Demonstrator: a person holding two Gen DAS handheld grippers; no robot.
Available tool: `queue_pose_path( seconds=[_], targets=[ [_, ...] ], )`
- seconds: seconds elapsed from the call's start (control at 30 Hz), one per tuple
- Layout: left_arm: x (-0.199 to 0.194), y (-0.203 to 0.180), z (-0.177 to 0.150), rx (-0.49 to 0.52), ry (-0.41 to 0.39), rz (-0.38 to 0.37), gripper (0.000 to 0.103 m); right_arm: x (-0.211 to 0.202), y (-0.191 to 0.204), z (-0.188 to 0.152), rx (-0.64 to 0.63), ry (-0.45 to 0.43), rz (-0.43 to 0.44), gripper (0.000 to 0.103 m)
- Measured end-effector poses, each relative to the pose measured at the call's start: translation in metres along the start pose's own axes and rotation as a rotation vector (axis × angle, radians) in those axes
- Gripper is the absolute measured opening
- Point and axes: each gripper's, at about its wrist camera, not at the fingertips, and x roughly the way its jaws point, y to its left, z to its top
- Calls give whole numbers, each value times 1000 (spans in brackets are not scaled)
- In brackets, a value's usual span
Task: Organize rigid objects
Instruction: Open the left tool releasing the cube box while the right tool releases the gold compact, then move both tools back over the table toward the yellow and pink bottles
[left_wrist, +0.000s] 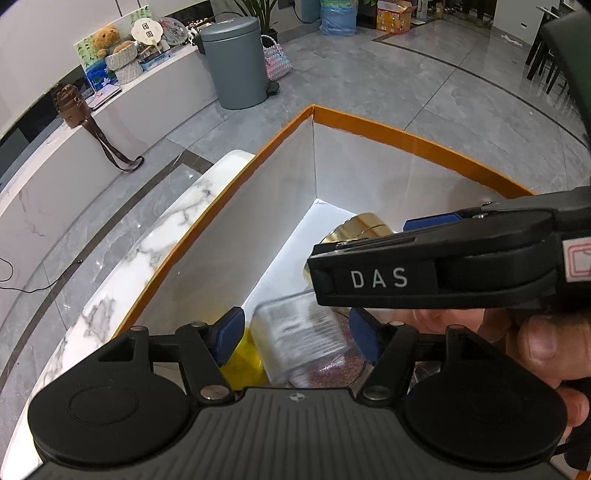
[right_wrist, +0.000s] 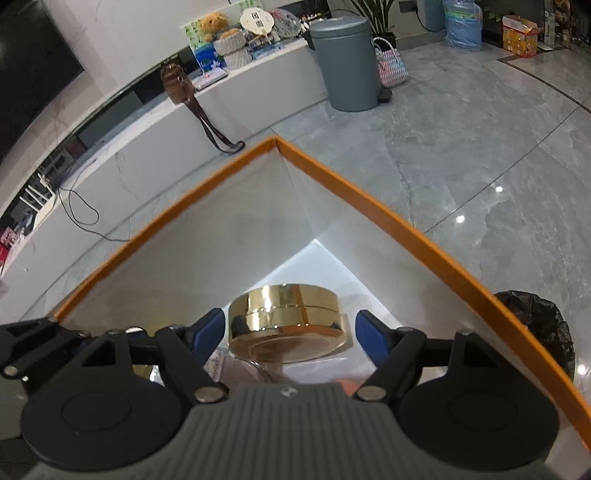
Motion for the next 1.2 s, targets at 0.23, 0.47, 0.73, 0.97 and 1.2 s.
queue_pose_path(
  seconds=[0.23,0.47,0.73,0.97,1.2],
  targets=[
    [-7,-4,2,3,-11,5,77,-10,1,3,4,-19,13,77],
    [-21,-7,3,7,-29,11,77,-25,1,3,-5,-39,20,77],
    [-44,-8,2,5,-65,25,77,-45,4,5,-8,-68,22,77],
    [-67,-8,-2,5,-94,42,77,-64,13,5,-21,-96,39,77],
    [-88,-4,-10,-6,-126,44,77,-83,21,2,-47,-122,34,77]
  ],
)
